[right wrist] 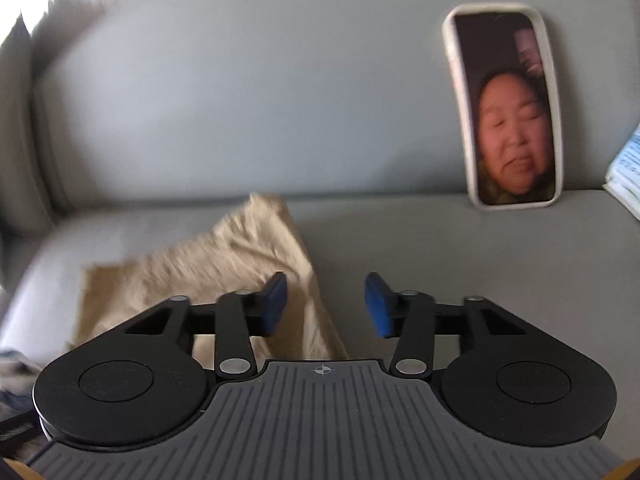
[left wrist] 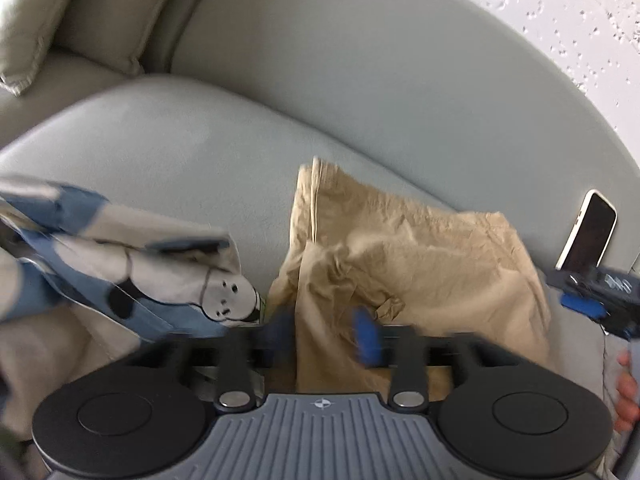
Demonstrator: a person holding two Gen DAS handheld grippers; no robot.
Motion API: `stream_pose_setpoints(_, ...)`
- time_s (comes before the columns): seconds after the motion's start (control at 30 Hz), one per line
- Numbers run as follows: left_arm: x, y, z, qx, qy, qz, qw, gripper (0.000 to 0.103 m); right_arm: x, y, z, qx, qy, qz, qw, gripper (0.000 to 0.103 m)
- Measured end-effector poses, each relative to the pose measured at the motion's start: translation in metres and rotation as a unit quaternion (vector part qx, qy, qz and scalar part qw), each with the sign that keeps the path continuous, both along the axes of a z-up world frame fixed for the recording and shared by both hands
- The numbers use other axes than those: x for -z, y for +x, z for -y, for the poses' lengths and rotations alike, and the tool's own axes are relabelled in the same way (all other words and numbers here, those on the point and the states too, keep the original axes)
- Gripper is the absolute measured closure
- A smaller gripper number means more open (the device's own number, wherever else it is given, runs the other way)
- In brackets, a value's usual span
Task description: Fold clothes
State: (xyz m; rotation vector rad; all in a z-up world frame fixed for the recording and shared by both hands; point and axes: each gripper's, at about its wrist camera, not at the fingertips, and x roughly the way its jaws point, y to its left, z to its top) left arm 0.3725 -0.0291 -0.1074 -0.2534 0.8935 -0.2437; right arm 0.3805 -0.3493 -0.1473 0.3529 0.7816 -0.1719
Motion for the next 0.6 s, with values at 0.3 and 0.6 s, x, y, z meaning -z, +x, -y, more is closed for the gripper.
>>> stream_pose_setpoints(0.3, -0.031, -0.043, 0.01, 0.034, 0.026, 0.024, 0.9988, 0.055, -0.006, -0.071, 0.014, -0.075, 0.009, -0.036, 0.996, 0.076)
stream_pose_setpoints(0.6, -0.012, -0.084, 0.08, 0.207, 0.065, 0.024, 0.976, 0.061, 0.018, -0.042, 0.008, -0.076, 0.071, -0.035, 0.994, 0.076)
